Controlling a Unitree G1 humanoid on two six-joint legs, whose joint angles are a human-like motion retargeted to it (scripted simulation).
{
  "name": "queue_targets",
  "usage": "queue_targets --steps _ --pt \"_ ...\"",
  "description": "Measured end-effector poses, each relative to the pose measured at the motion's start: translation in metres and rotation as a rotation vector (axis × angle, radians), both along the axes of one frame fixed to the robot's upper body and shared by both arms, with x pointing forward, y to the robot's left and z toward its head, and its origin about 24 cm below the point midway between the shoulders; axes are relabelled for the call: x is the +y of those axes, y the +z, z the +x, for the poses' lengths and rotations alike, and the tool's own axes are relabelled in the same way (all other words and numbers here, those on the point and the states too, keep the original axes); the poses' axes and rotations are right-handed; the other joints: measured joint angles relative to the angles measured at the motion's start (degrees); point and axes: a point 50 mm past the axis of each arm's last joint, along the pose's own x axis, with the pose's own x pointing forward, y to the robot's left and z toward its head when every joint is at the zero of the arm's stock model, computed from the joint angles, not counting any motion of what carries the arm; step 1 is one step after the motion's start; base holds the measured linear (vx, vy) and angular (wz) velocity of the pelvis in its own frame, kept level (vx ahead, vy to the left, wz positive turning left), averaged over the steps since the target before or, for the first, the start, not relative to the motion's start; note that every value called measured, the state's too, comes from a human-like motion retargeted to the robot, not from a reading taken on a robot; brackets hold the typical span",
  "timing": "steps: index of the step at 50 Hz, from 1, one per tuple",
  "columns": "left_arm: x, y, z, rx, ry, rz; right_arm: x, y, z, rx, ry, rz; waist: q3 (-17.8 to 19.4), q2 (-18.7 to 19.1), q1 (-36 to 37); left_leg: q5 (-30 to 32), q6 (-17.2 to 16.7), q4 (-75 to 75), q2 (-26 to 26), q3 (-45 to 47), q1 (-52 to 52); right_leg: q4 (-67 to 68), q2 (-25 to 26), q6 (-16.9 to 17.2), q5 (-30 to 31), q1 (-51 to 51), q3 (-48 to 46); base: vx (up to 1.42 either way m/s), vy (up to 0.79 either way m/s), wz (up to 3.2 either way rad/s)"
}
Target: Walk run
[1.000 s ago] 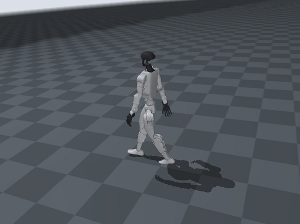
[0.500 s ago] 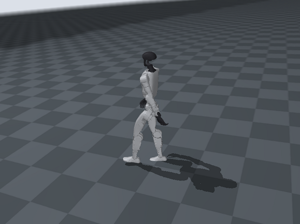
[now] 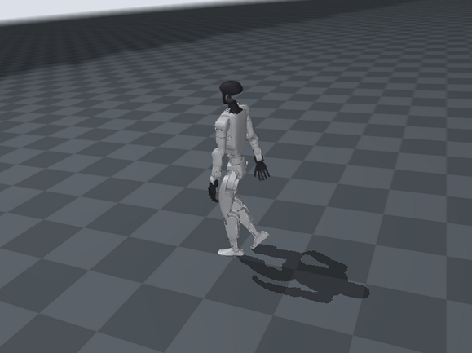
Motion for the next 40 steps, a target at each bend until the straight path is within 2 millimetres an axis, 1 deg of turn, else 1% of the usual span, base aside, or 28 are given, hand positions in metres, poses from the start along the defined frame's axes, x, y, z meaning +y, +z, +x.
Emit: queue_targets --steps 2,3,5,7,8,10,12,13,14,15,17,18,20,22,23,25,26,27,30,33,35,36,37,40 --pt "0.0 0.005 0.03 -0.118 -0.042 -0.005 -0.001 0.002 -0.008 0.0 -0.018 -0.02 0.44 0.84 -2.03 -1.13 -0.06 -0.9 -0.53 -1.81 2.55 -5.33 -2.93 -2.64 -4.76 -2.88 -1.72 0.71 -0.05 0.85" --pt "0.0 0.008 0.044 -0.171 -0.06 -0.007 -0.001 0.003 -0.011 0.003 -0.026 -0.029 0.61 0.71 -2.82 -1.75 -0.1 -1.28 -1.15 -2.29 3.9 -9.68 -4.72 -2.71 -5.43 -3.62 -2.18 0.66 -0.09 0.63" --pt "0.0 0.016 0.068 -0.261 -0.09 -0.013 -0.002 0.003 -0.013 0.005 -0.044 -0.039 1.04 -0.48 -4.15 -3.09 -0.02 -1.85 -3.27 -2.83 6.79 -19.95 -8.59 -1.83 -4.75 -4.1 -2.63 0.64 -0.11 0.55" --pt "0.0 0.022 0.085 -0.317 -0.109 -0.017 -0.002 0.002 -0.009 -0.006 -0.061 -0.042 1.77 -1.58 -5.66 -4.66 -0.14 -1.9 -5.06 -3.8 9.87 -28.95 -12.1 -2.06 -5.55 -4.81 -2.81 0.82 -0.2 0.55" --pt "0.0 0.024 0.091 -0.334 -0.113 -0.02 -0.002 0.001 -0.006 -0.014 -0.066 -0.044 2.09 -1.82 -6.17 -5.49 -0.3 -1.9 -5.51 -4.13 11.38 -32.87 -13.17 -2.72 -6.59 -5.48 -2.78 0.77 -0.21 0.36" --pt "-0.001 0.026 0.097 -0.348 -0.114 -0.025 -0.003 -0.001 0.002 -0.041 -0.069 -0.047 2.63 -1.47 -6.88 -6.97 -0.84 -2.03 -5.33 -4.47 14.18 -40.26 -13.6 -3.78 -8.33 -6.81 -2.19 0.74 -0.22 0.05" --pt "-0.002 0.025 0.095 -0.338 -0.111 -0.031 -0.004 -0.004 0.012 -0.079 -0.064 -0.046 2.66 -0.79 -6.34 -8.32 -1.67 -1.96 -4.39 -3.51 16.19 -45.31 -12.68 -4.77 -10.03 -7.87 -2.48 0.78 -0.3 -0.27" --pt "-0.003 0.023 0.091 -0.326 -0.111 -0.034 -0.004 -0.005 0.018 -0.098 -0.062 -0.045 2.62 -0.58 -6.57 -9.03 -2.1 -1.47 -4.16 -3.51 16.96 -45.69 -12.8 -4.97 -10.36 -8.11 -3.59 0.74 -0.32 -0.09" --pt "-0.004 0.02 0.084 -0.305 -0.112 -0.036 -0.004 -0.007 0.023 -0.116 -0.058 -0.045 2.41 -0.44 -6.78 -9.5 -2.6 -0.87 -4.06 -3.41 17.57 -44.42 -12.61 -6.72 -9.41 -8.33 -3.81 0.68 -0.3 0.01" --pt "-0.005 0.018 0.076 -0.282 -0.113 -0.038 -0.005 -0.008 0.028 -0.133 -0.054 -0.045 2.13 -0.34 -6.99 -9.83 -3.12 -0.21 -4.03 -3.27 18.11 -42.31 -12.26 -9.25 -7.82 -8.54 -3.59 0.78 -0.36 0.24" --pt "-0.008 0.01 0.052 -0.206 -0.127 -0.041 -0.007 -0.01 0.037 -0.163 -0.051 -0.053 1.29 0.14 -8.87 -7.75 -4.89 1.99 -3.53 -4.41 18.76 -39.66 -11.91 -10.01 -6.04 -8.38 -3.74 0.96 -0.46 0.65" --pt "-0.01 0.006 0.037 -0.154 -0.136 -0.04 -0.009 -0.01 0.04 -0.174 -0.052 -0.058 0.81 0.44 -10.01 -5.23 -6.24 3.22 -3.05 -5.06 19.02 -39.28 -12.08 -9.08 -3.88 -7.49 -4.68 0.93 -0.47 0.65" --pt "-0.01 -0.001 0.001 -0.015 -0.153 -0.015 -0.011 -0.011 0.047 -0.192 -0.053 -0.066 -0.13 1.34 -10.82 2.78 -9.95 6.82 -1.25 -4.95 18.74 -37.52 -11.59 -9.97 -4.6 -5.61 -5.11 0.93 -0.5 0.28" --pt "-0.013 -0.005 -0.038 0.131 -0.185 0.033 -0.014 -0.011 0.053 -0.197 -0.075 -0.074 -0.56 1.54 -11.29 14.5 -13.45 14.58 -0.17 -6.33 16.62 -35.65 -10.35 -12.15 -7.05 -4.51 -0.7 0.99 -0.52 0.18" --pt "-0.014 -0.005 -0.058 0.19 -0.198 0.055 -0.016 -0.011 0.056 -0.199 -0.086 -0.076 -0.74 0.76 -10.99 19.6 -14.78 19.95 -0.5 -6.72 14.87 -35.45 -10.53 -12.87 -8.25 -3.0 0.58 0.75 -0.4 0.0" --pt "-0.012 -0.002 -0.087 0.276 -0.206 0.087 -0.017 -0.012 0.069 -0.219 -0.092 -0.063 -1.15 -1.97 -10.58 27.07 -15.62 32.35 -2.54 -6.11 9.61 -36.05 -13.25 -14.14 -9.4 0.17 -4.92 0.61 -0.37 -0.27" --pt "-0.011 0.0 -0.097 0.313 -0.205 0.084 -0.017 -0.013 0.079 -0.239 -0.084 -0.053 -1.43 -3.22 -9.72 30.01 -14.55 36.99 -3.04 -4.83 6.97 -36.57 -13.09 -14.82 -10.1 1.31 -3.98 0.69 -0.43 -0.47" --pt "-0.011 0.001 -0.108 0.349 -0.202 0.078 -0.017 -0.014 0.088 -0.262 -0.074 -0.045 -1.63 -4.14 -9.17 30.94 -13.49 41.18 -3.09 -3.88 4.25 -36.92 -12.89 -15.37 -10.89 2.36 -3.5 0.67 -0.4 -0.3" --pt "-0.02 0.005 -0.136 0.432 -0.174 0.037 -0.021 -0.014 0.119 -0.351 -0.023 -0.037 -1.57 -5.28 -8.45 22.2 -10.01 48.69 -0.9 -2.19 -3.7 -37.57 -12.52 -15.73 -13.04 5.26 -3.79 0.68 -0.35 -0.1" --pt "-0.028 0.009 -0.157 0.476 -0.08 0.003 -0.023 -0.012 0.154 -0.475 0.054 -0.032 -0.88 -7.33 -5.13 16.31 -6.61 48.65 0.4 1.7 -11.18 -38.68 -11.31 -16.46 -14.08 7.83 -0.97 0.56 -0.27 -0.83" --pt "-0.032 0.013 -0.172 0.517 -0.013 -0.013 -0.025 -0.009 0.174 -0.555 0.1 -0.03 -0.55 -8.27 -2.51 11.95 -5.36 43.88 0.55 3.32 -15.12 -39.28 -10.32 -16.84 -15.02 9.64 1.3 0.64 -0.22 -1.07" --pt "-0.034 0.015 -0.178 0.539 0.014 -0.019 -0.026 -0.007 0.183 -0.591 0.115 -0.031 -0.3 -8.08 -1.49 10.72 -5.66 39.29 0.79 3.59 -16.18 -39.48 -9.38 -17.08 -15.56 10.49 1.88 0.9 -0.22 -0.84" --pt "-0.036 0.017 -0.183 0.56 0.039 -0.027 -0.028 -0.005 0.192 -0.624 0.128 -0.032 -0.01 -7.84 -0.55 10.05 -5.92 34.33 0.76 3.54 -17.05 -39.61 -8.43 -17.3 -16.15 11.36 2.43 0.83 -0.19 -0.71" --pt "-0.045 0.02 -0.194 0.604 0.089 -0.064 -0.033 0.002 0.212 -0.698 0.15 -0.041 1.23 -6.66 1.76 11.55 -5.89 16.72 0.45 3.21 -17.93 -39.38 -5.54 -17.86 -18.38 14.32 3.91 0.64 -0.12 -0.66"
